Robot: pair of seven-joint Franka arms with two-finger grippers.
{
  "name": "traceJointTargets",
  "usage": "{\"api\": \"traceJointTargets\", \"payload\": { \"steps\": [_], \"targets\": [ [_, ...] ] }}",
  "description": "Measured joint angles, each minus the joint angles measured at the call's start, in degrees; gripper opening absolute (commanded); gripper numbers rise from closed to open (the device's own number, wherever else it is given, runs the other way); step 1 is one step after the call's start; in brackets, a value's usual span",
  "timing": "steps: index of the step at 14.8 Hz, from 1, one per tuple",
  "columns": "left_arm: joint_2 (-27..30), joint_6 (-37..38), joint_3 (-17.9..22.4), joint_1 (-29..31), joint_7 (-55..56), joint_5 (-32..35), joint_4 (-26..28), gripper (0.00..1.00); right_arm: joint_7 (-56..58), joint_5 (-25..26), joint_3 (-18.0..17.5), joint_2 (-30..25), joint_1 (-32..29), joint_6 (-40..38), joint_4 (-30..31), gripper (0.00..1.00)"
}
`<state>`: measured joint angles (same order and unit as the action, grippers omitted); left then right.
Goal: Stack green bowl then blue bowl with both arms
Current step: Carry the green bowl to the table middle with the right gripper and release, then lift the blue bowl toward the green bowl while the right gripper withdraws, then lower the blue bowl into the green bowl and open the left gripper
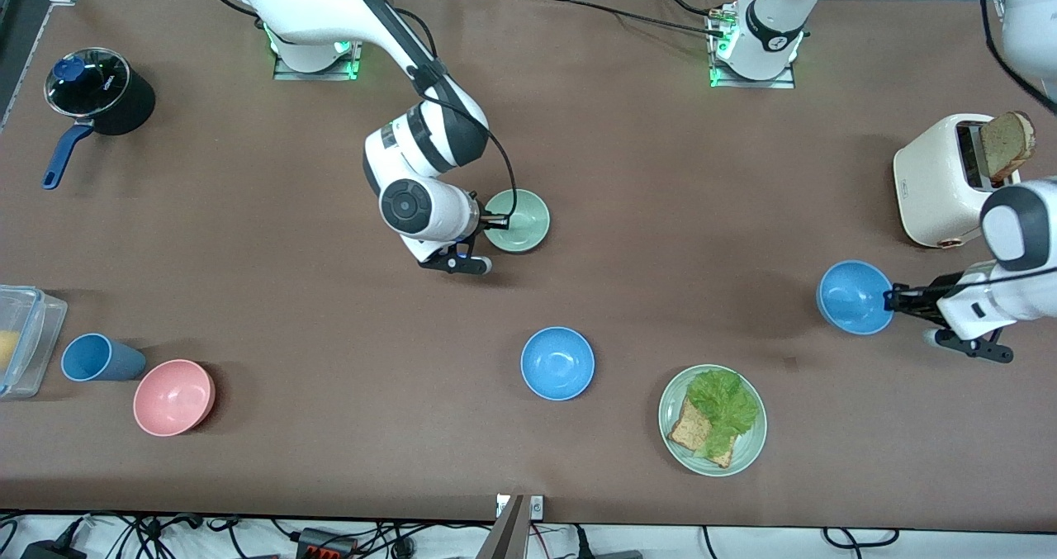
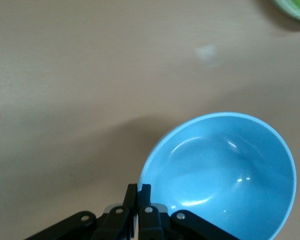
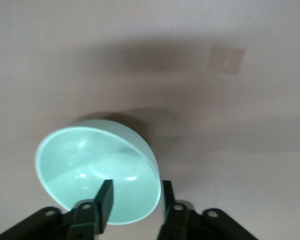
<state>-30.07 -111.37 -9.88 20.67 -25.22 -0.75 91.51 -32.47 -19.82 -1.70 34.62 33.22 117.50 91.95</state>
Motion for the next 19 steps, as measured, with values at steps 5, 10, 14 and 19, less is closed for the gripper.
{"api": "traceJointTargets", "payload": {
  "steps": [5, 10, 14, 19],
  "targets": [
    [8.79, 12.91, -11.05, -0.23, 17.95, -0.16, 0.16, 0.00, 3.16, 5.62, 10.44, -8.48, -0.93, -5.89, -2.24, 1.00],
    [9.70, 13.73, -24.87, -2.10, 41.43, -0.17, 1.48, 0.00, 13.48, 8.37, 20.04, -11.85, -1.17, -11.31, -3.84, 1.00],
    [8.03, 8.17, -26.59, -13.17, 59.61, -0.17, 2.44, 0.00, 15.93, 8.36, 26.81, -12.19, -1.26, -15.75, -7.34, 1.00],
    [3.25, -1.05, -26.56, -23.22, 72.74, 0.82, 2.97, 0.00, 16.77, 9.41, 25.61, -13.58, -5.92, -15.94, -9.34, 1.00]
  ]
}}
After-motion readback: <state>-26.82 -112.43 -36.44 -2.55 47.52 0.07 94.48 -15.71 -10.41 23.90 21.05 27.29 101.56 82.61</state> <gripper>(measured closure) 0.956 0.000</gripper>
